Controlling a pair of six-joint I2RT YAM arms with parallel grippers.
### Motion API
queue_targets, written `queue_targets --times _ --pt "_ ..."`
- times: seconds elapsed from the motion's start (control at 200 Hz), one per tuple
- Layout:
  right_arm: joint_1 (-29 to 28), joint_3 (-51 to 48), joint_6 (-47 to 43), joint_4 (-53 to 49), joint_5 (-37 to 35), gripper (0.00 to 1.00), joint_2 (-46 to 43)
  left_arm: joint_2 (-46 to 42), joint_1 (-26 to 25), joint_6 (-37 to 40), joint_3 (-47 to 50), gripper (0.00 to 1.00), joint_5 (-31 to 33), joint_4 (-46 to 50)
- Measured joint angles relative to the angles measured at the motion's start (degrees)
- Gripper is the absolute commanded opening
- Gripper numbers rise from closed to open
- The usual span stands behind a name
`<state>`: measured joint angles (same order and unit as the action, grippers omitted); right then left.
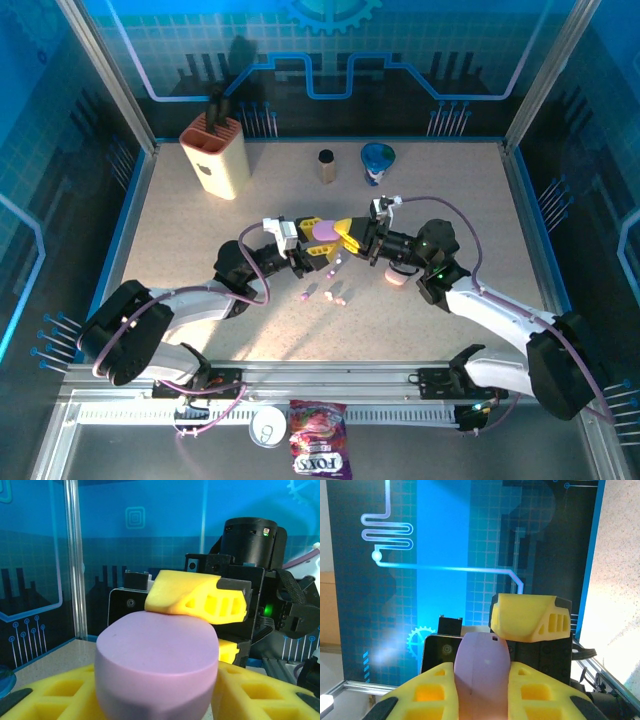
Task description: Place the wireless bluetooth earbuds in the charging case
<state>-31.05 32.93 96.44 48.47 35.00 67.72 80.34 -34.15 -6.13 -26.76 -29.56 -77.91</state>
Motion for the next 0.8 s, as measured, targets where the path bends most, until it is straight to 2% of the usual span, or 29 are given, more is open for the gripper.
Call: queue_targets --times 0.235,0.53,0.62,0.8 --pt "0.0 0.0 0.0 -1.1 0.1 0.11 -0.5 1.1 0.0 0.0 -0.1 0.42 -0.9 0.0" --pt "0.0 -0.1 0.0 -1.6 0.0 0.12 -0.7 1.2 0.0 0.0 -0.1 0.45 -1.4 0.0" --pt "0.0 -0.1 -0.2 -2.2 0.0 0.12 -0.9 1.2 0.0 0.0 -0.1 0.50 -1.4 0.0" --pt "0.0 -0.4 -0.9 -4.6 -0.1 0.12 -1.9 0.8 0.0 0.1 -0.1 0.47 -1.4 0.0"
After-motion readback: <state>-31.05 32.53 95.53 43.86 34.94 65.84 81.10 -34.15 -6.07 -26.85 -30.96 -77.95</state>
